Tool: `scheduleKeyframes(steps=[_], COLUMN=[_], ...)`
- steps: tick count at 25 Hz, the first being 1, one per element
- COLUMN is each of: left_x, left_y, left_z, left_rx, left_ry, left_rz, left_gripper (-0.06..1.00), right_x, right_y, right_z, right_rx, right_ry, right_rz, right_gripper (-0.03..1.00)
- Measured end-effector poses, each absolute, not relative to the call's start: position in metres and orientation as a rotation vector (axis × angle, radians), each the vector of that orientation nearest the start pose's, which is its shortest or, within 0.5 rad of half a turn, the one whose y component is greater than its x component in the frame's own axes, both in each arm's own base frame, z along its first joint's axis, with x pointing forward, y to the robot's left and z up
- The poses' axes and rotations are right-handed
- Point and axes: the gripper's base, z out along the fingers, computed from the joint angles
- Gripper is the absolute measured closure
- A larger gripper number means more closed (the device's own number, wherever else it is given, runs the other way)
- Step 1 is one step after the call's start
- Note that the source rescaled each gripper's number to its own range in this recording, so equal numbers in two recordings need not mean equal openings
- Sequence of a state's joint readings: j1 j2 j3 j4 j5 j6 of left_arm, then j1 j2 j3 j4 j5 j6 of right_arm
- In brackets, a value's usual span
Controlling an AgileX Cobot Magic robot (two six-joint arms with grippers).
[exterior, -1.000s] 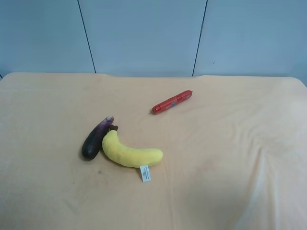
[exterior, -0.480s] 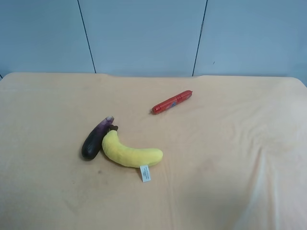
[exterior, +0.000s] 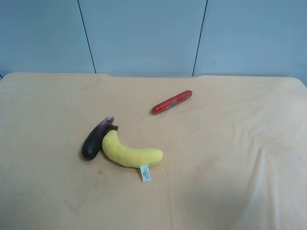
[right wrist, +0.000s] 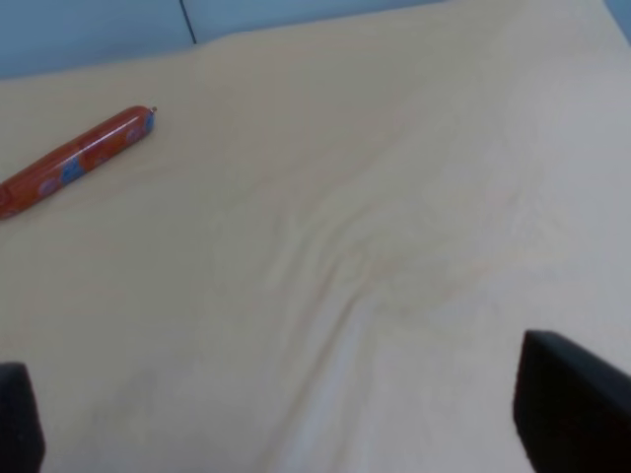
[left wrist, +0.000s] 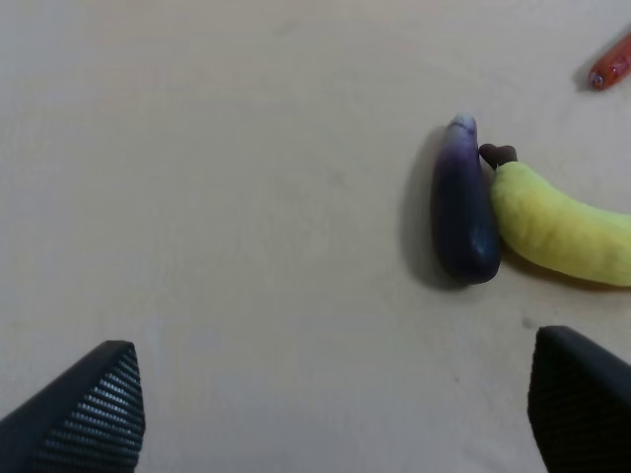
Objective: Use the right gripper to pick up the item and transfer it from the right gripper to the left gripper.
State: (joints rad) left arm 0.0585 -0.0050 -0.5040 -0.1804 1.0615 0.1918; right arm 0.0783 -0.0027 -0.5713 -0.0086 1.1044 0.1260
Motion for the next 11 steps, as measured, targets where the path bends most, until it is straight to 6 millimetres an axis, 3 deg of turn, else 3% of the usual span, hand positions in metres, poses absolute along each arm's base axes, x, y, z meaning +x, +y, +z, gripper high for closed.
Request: scheduleKeyframes(steps=[11], left_x=[-0.006], left_y=[-0.0146], left_z=[0.2794], left_rx=[0.144], left_ry=[2.018], left_rz=[-0.057], left_gripper=[0.25], right_x=[-0.0158], right_y=[-0.0019], right_z=[0.2931], right_rx=[0.049], right_ry=[2.015], right_rz=[0.12], right_gripper=[0.1])
